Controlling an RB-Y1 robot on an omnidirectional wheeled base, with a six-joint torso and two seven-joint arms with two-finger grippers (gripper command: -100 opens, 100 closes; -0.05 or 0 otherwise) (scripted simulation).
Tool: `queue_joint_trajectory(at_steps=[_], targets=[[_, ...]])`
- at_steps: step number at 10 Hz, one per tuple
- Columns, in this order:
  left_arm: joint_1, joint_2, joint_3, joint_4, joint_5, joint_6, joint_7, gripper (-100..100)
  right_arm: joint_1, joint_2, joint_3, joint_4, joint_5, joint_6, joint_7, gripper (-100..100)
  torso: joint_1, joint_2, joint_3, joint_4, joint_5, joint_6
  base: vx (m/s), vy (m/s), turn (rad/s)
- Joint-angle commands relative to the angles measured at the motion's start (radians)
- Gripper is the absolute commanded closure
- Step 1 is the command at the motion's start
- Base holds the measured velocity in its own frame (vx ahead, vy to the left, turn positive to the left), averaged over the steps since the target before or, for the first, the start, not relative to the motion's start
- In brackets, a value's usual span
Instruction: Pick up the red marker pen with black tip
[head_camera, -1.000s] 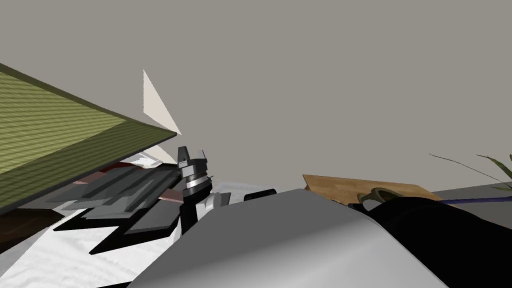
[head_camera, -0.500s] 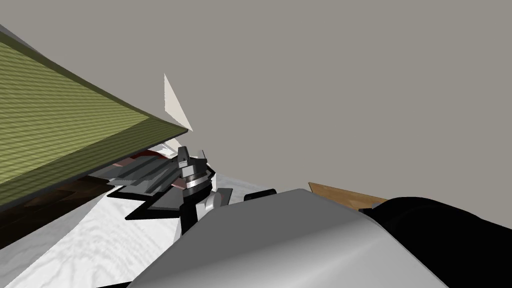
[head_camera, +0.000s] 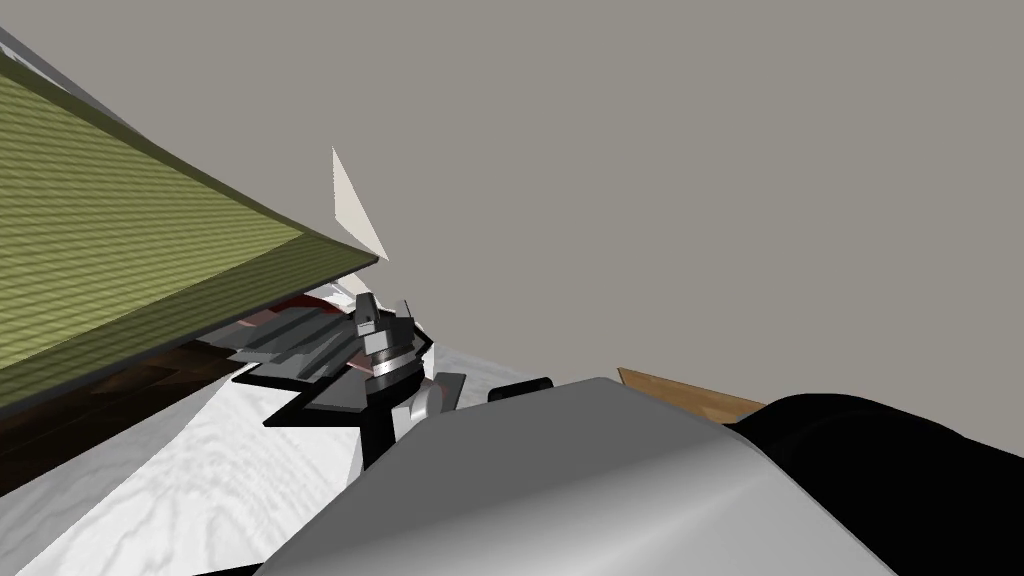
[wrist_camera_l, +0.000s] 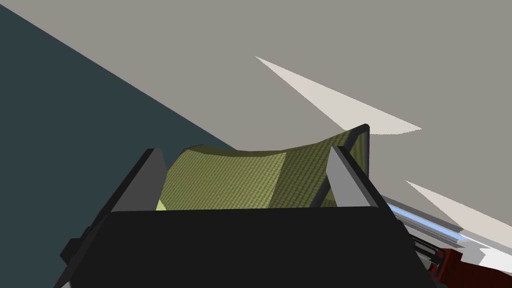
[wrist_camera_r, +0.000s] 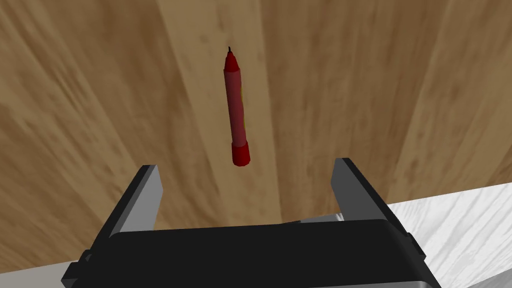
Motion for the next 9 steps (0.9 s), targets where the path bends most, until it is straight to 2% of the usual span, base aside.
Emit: queue_joint_trajectory(at_steps=[1,2,6,7,8,9], targets=[[0.0,0.0,0.0,0.0,0.0,0.0,0.0,0,0.0,0.0,0.0,0.0,0.0,0.0,0.0,-100,0.0,0.0,0.0,0.0,0.0,0.0,-0.009,-0.02,0.016],[0.0,0.0,0.0,0.0,0.0,0.0,0.0,0,-0.001,0.002,0.002,0.003,0.0,0.004,0.002,100,0.001,-0.001,0.0,0.0,0.0,0.0,0.0,0.0,0.0],[0.0,0.0,0.0,0.0,0.0,0.0,0.0,0,-0.001,0.001,0.001,0.002,0.0,0.003,0.002,100,0.001,-0.001,-0.001,0.0,-0.001,0.0,0.0,0.0,0.0],[0.0,0.0,0.0,0.0,0.0,0.0,0.0,0,-0.001,0.001,0.001,0.002,0.0,0.003,0.002,0,0.001,-0.001,-0.001,0.0,-0.001,0.0,0.0,0.0,0.0],[0.0,0.0,0.0,0.0,0.0,0.0,0.0,0,0.008,-0.026,-0.019,-0.015,-0.004,-0.025,-0.004,100,0.001,-0.001,-0.001,0.0,-0.001,0.0,0.015,0.03,-0.112],[0.0,0.0,0.0,0.0,0.0,0.0,0.0,0,0.013,-0.038,-0.028,-0.025,-0.005,-0.038,-0.008,100,0.002,-0.002,-0.001,0.0,0.0,0.001,0.027,0.048,-0.096]])
